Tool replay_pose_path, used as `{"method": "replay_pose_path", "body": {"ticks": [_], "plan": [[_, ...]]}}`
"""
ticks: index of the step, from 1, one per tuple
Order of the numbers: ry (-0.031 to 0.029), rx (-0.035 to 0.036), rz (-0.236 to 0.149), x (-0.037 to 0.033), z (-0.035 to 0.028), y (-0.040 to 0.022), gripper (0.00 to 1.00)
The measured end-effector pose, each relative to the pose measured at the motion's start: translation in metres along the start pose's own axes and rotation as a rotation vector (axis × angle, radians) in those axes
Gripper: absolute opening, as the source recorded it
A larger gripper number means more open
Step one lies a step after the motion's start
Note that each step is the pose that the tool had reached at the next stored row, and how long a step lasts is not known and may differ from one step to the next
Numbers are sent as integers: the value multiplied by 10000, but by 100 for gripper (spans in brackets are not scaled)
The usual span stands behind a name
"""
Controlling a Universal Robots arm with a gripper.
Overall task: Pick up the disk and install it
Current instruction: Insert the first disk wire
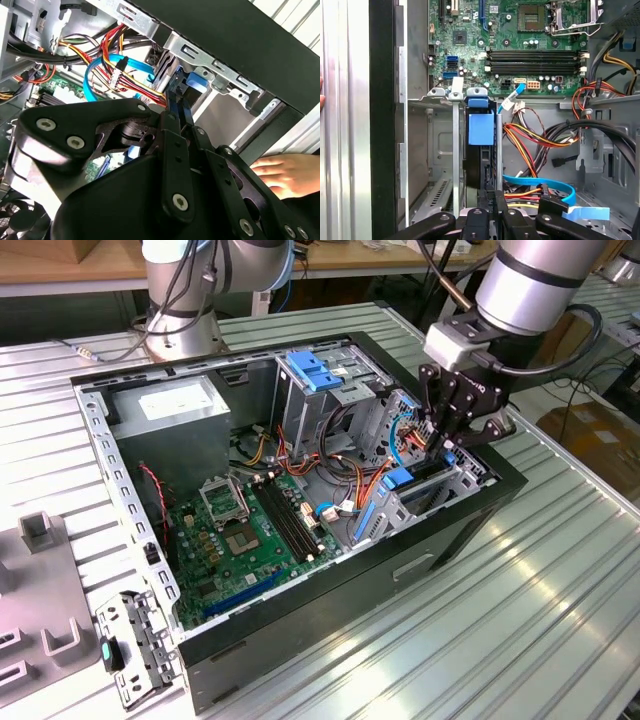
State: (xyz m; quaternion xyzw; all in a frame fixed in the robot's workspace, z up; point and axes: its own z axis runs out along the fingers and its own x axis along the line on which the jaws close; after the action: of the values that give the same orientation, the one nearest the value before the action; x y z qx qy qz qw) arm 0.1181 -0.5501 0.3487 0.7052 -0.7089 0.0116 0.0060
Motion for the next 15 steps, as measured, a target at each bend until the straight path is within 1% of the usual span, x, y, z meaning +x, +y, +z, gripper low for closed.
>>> {"method": "replay_pose_path", "body": {"ticks": [11,13,15], "plan": [[-1,0,10,1,32,2,17],[0,0,10,0,47,2,17],[-2,0,11,3,77,2,17]]}}
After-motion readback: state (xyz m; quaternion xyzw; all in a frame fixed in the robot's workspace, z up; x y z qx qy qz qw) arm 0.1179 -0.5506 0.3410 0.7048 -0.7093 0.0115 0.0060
